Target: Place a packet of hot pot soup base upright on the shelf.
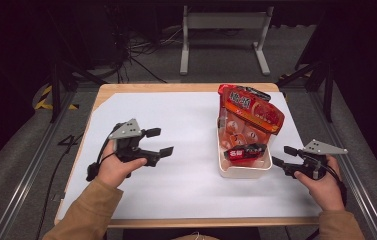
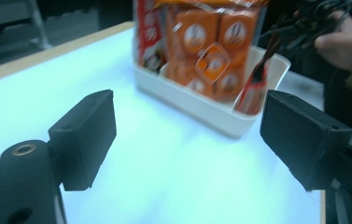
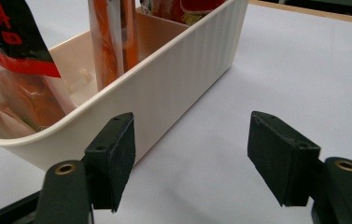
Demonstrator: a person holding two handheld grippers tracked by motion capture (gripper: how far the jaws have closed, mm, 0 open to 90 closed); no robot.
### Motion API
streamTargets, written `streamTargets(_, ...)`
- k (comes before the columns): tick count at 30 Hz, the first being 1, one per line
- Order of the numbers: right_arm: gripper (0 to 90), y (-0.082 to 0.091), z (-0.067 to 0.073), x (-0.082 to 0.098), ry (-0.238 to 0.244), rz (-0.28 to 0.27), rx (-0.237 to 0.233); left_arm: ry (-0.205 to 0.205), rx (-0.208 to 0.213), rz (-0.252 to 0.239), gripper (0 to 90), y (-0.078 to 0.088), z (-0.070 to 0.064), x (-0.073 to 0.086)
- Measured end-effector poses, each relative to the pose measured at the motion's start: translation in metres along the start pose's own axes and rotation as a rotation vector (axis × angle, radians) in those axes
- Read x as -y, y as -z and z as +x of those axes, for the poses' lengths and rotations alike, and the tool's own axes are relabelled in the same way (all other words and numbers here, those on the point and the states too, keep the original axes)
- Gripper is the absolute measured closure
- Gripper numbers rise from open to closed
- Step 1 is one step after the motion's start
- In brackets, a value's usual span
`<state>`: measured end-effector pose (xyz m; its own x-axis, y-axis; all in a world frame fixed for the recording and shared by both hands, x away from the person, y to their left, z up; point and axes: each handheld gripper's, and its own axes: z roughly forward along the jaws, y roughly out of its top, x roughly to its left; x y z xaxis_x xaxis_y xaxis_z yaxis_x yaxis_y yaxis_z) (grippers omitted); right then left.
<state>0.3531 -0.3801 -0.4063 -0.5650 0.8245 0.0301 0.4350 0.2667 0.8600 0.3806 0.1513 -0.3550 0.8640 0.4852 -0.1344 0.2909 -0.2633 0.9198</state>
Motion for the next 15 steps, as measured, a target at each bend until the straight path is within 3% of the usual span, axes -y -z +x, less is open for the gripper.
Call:
streamTargets(8,32.0,0.0,0.001,0.001,0.003,-0.006,0.013,0.043,-0.114,0.025,18.5,0.035,0.014,0.048)
streamTargets(10,31.9,0.0,0.001,0.001,0.004,-0.01,0.016,0.074,-0.135,0.015,18.3,0.042,0.017,0.062)
streamTargets(15,31.8,0.0,0.001,0.001,0.008,-0.015,0.022,0.098,-0.172,0.02,17.9,0.051,0.023,0.076)
